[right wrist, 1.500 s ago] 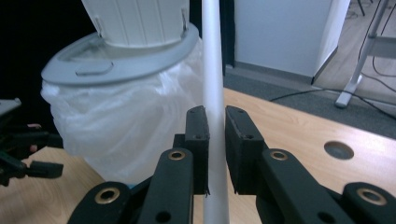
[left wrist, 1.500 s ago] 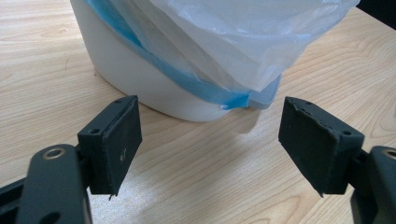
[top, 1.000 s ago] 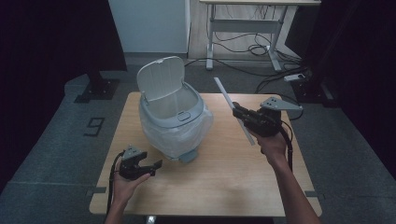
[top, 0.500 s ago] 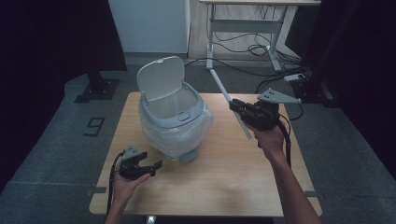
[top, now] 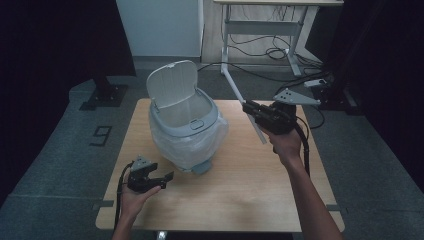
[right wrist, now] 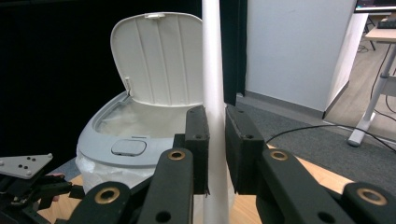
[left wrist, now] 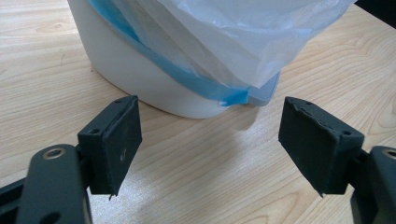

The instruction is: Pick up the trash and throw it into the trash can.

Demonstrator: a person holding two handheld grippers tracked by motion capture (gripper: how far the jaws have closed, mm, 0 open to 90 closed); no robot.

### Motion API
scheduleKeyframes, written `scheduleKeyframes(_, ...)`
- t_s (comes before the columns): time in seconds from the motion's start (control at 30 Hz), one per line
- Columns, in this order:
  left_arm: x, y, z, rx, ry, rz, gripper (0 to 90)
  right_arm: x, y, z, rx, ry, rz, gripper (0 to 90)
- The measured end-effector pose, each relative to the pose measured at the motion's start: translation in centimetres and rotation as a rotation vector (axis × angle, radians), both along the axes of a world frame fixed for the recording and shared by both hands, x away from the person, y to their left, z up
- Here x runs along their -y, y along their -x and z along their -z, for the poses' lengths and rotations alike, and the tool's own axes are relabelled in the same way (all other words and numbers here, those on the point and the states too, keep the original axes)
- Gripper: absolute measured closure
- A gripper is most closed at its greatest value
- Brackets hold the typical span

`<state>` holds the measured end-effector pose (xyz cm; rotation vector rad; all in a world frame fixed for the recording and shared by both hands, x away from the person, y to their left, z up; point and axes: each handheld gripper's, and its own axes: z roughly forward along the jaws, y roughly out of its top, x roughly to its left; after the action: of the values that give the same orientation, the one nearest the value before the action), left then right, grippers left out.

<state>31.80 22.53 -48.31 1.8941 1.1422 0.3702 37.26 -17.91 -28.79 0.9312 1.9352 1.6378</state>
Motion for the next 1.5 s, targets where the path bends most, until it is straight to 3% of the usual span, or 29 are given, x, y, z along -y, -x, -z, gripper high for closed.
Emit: scheduleKeyframes(1.5,0.2,0.0,0.1,-0.014,-0.001,0.019,21.6,-4.7,-3.6,-2.2,0.002,0.009,-0.039,79.6)
